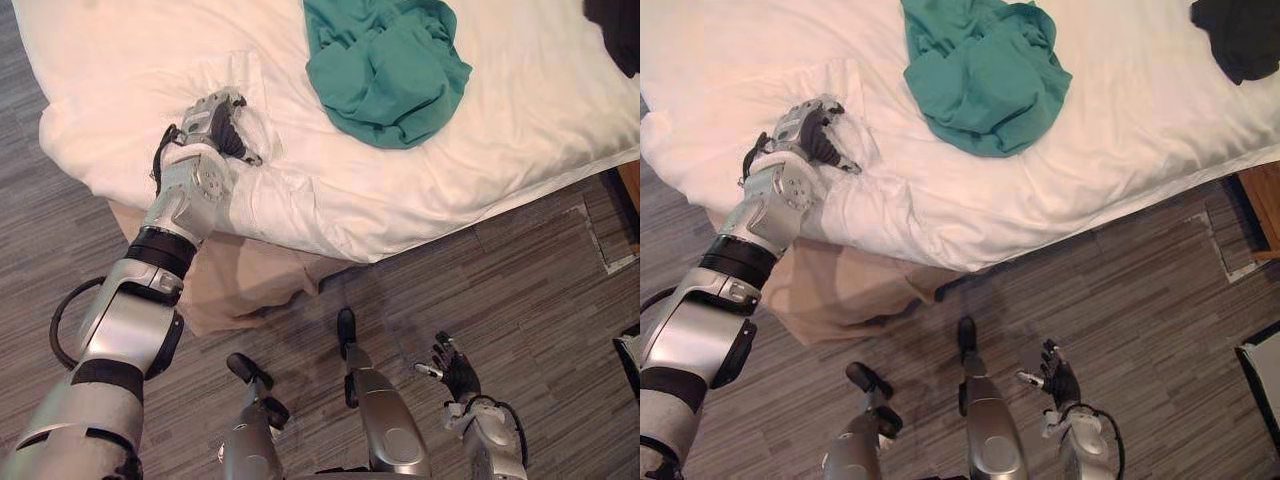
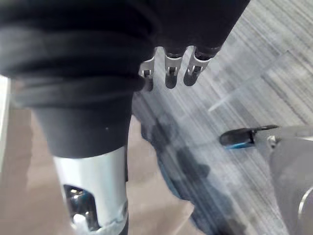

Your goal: Tidy the bed and pick cloth on bed and put in laundry

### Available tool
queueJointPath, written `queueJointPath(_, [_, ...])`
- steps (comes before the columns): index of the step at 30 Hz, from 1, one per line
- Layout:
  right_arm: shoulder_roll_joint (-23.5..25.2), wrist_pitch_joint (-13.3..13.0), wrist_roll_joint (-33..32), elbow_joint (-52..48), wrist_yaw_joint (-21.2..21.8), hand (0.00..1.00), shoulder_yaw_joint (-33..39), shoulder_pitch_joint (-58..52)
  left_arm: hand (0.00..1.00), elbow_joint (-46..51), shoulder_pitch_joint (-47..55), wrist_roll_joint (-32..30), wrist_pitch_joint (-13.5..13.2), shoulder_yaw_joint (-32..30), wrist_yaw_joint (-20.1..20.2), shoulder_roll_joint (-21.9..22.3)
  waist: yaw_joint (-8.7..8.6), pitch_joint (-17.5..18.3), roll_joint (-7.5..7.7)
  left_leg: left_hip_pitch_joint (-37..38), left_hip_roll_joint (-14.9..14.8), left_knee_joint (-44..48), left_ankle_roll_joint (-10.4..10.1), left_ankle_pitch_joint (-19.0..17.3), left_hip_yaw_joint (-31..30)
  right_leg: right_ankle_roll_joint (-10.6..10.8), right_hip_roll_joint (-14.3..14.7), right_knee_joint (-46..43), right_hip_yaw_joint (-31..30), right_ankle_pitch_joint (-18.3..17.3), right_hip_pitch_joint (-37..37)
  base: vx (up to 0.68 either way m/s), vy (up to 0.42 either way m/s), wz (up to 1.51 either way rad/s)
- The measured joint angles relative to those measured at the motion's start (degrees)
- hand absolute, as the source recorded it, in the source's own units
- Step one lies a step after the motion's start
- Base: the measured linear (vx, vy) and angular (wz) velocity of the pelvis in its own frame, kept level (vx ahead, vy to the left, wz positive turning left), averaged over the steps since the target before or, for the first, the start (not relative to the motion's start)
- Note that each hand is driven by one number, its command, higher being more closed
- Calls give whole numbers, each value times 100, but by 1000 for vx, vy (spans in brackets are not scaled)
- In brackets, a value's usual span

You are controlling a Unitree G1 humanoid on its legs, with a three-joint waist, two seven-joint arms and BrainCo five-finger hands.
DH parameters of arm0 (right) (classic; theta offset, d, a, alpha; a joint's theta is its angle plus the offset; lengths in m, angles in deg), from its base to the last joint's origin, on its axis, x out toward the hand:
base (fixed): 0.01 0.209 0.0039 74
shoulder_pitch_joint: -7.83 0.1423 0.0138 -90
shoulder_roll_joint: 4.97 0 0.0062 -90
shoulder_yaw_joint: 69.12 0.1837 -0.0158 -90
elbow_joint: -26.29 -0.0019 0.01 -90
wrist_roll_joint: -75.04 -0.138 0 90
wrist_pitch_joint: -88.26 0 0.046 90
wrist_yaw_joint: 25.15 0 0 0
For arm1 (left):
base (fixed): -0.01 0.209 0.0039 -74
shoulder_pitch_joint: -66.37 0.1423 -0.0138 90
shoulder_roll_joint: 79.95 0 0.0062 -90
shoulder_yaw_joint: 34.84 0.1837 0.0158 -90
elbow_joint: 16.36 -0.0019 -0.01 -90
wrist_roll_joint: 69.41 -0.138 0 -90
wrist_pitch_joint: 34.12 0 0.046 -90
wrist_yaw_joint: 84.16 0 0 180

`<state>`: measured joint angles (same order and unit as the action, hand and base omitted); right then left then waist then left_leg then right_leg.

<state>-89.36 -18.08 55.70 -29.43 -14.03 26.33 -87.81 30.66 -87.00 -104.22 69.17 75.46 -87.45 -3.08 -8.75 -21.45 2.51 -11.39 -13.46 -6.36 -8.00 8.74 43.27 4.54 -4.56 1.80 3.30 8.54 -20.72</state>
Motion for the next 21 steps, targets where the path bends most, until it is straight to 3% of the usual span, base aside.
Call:
queueJointPath(6, [-64,-11,-81,22,75,0,-19,-23,100,-332,171,471,-72,-256,-342,348,-5,-16,-54,165,2,1,19,18,-144,11,-48,-2,196,-45,282,4,3,14])
queueJointPath(9, [-64,12,12,44,-19,0,-60,-88,100,-180,979,926,-535,-545,-500,548,23,53,-166,396,-2,0,19,-11,-348,30,-71,-4,458,-196,682,12,6,34])
queueJointPath(10, [-63,44,87,46,-56,0,-50,-116,0,-80,1182,993,-624,-617,-505,593,45,77,-202,457,4,17,14,-9,-382,17,-80,-20,524,-225,742,56,3,33])
queueJointPath(13, [-59,214,141,331,-173,0,19,-267,0,351,2467,1231,-1045,-1018,-497,936,266,326,-434,767,26,32,10,-11,-536,-17,-103,-150,715,-429,1095,91,2,37])
queueJointPath(14, [-46,307,143,610,-236,0,107,-386,0,457,3245,1363,-1222,-1229,-484,1173,323,647,-586,810,33,32,-2,-22,-724,-2,-129,-238,878,-587,1231,108,-8,52])
queueJointPath(16, [-2,432,140,1009,-295,0,273,-501,0,466,4221,1382,-1323,-1568,-488,1421,476,989,-675,993,22,32,-48,-72,-855,17,-137,-344,1019,-769,1467,142,-9,47])
queueJointPath(19, [167,560,101,1476,-336,0,764,-715,0,58,5788,1485,-1367,-2310,-480,1768,670,1492,-676,1285,-2,31,-120,-203,-1062,67,-132,-360,1258,-987,1902,113,-8,38])
queueJointPath(21, [251,629,-6,1679,-334,0,1076,-761,0,-549,6636,1349,-1395,-2818,-437,2022,805,1713,-529,1490,0,28,-162,-279,-1094,89,-146,-348,1362,-1064,2138,77,0,20])
